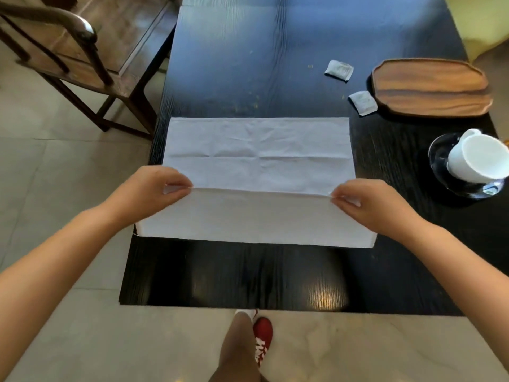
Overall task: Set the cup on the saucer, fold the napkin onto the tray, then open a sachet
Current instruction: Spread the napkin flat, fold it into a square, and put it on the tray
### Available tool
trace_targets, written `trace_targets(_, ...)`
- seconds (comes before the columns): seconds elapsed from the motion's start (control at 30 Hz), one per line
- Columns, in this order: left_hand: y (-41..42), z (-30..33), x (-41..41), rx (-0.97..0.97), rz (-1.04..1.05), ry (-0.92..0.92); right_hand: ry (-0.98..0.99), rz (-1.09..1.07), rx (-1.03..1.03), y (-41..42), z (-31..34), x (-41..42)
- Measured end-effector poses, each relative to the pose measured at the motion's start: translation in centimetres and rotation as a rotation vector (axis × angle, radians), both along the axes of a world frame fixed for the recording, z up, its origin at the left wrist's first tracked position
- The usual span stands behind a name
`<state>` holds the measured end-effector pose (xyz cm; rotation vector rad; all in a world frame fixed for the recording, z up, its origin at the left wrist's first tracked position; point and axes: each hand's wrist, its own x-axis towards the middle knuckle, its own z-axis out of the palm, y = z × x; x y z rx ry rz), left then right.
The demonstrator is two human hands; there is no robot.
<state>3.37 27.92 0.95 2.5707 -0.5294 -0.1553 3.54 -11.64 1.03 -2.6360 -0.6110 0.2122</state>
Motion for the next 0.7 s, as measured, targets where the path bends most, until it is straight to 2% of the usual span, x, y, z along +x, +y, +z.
trace_targets(0.13,0.5,-0.4,5.3,0.016,0.050,-0.074,-0.027,-0.062,0.081,0.4,-0.5,5.6)
trace_targets(0.3,0.0,-2.7,10.4,0.035,0.126,-0.080,0.069,-0.253,0.054,1.1,-2.3,11.6)
trace_targets(0.43,-0.2,-5.4,13.2,0.073,0.144,0.011,0.035,-0.177,-0.071,1.7,-4.4,14.8)
trace_targets(0.53,-0.2,-6.6,14.9,0.143,0.116,0.110,0.112,-0.085,-0.229,2.3,-5.2,16.6)
trace_targets(0.7,0.2,-6.9,17.0,0.049,0.139,0.032,0.095,-0.153,-0.147,2.8,-5.3,18.9)
